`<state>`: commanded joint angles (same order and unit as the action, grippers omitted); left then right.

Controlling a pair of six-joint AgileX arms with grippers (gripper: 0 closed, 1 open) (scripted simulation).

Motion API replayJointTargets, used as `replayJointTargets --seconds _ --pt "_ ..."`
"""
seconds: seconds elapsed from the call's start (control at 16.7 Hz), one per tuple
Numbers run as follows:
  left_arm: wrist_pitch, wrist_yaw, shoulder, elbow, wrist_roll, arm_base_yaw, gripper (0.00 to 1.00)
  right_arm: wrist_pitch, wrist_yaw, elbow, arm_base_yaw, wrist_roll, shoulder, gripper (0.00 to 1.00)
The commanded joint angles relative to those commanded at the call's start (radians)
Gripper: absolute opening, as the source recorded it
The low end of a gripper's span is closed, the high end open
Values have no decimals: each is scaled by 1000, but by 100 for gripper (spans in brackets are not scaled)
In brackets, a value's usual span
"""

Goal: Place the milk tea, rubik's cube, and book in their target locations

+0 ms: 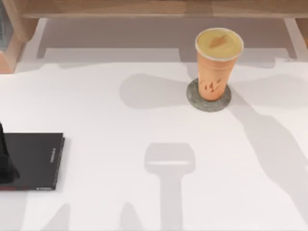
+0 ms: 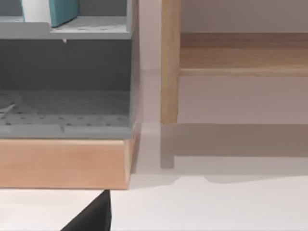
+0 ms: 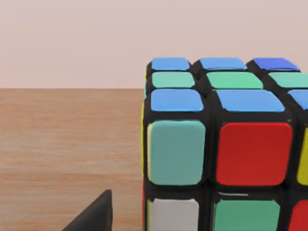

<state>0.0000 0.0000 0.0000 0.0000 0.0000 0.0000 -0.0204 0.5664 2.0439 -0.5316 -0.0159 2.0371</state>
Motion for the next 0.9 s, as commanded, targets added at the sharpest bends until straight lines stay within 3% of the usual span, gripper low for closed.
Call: replayJointTargets --seconds 0.36,0.9 --pt "0 0 0 0 0 0 100 5 -89 -260 59 17 -232 100" --pt "0 0 0 0 0 0 100 26 -306 -1030 266 43 -987 100"
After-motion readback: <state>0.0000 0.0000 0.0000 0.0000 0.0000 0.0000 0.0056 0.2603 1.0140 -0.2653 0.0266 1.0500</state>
